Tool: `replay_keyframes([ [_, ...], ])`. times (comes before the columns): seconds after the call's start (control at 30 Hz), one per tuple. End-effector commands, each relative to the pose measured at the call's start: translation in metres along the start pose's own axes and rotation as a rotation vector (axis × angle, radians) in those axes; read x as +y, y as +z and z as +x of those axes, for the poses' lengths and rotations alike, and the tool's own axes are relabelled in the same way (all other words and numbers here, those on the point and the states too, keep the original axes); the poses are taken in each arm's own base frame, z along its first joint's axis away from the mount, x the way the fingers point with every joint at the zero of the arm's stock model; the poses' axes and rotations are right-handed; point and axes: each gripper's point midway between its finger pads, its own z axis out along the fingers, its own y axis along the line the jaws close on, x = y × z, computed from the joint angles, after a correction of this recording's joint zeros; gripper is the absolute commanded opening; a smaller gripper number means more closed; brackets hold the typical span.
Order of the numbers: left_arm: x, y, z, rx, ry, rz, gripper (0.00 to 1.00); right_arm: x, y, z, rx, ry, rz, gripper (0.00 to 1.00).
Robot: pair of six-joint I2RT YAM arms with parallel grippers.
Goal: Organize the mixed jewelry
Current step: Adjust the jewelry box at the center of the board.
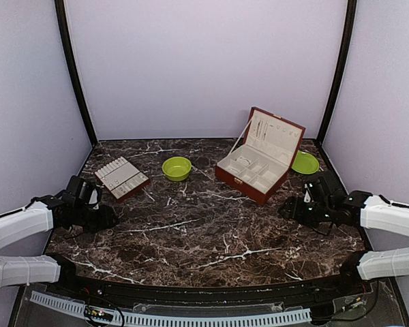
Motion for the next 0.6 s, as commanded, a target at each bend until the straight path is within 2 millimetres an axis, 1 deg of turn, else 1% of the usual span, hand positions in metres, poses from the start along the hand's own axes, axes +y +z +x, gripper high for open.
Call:
replay_keyframes([
  [0.0,0.002,-0.002,0.003,-0.011,-0.022,0.001,0.47,-0.012,-0.003,0.025,0.074,0.021,0.069,0.70],
  [0.1,-0.003,-0.005,0.001,-0.029,-0.036,0.035,0.48,-0.015,-0.008,0.045,0.131,0.025,0.089,0.66],
  [0.2,-0.008,-0.005,0.000,-0.028,-0.041,0.058,0.48,-0.011,-0.013,0.062,0.185,0.014,0.082,0.62],
  [0.43,-0.014,-0.010,-0.003,-0.006,-0.030,0.063,0.49,-0.008,-0.021,0.094,0.261,-0.041,0.082,0.52],
  [0.57,-0.018,-0.016,-0.010,-0.015,-0.019,0.064,0.50,-0.011,-0.019,0.107,0.296,-0.078,0.107,0.42],
])
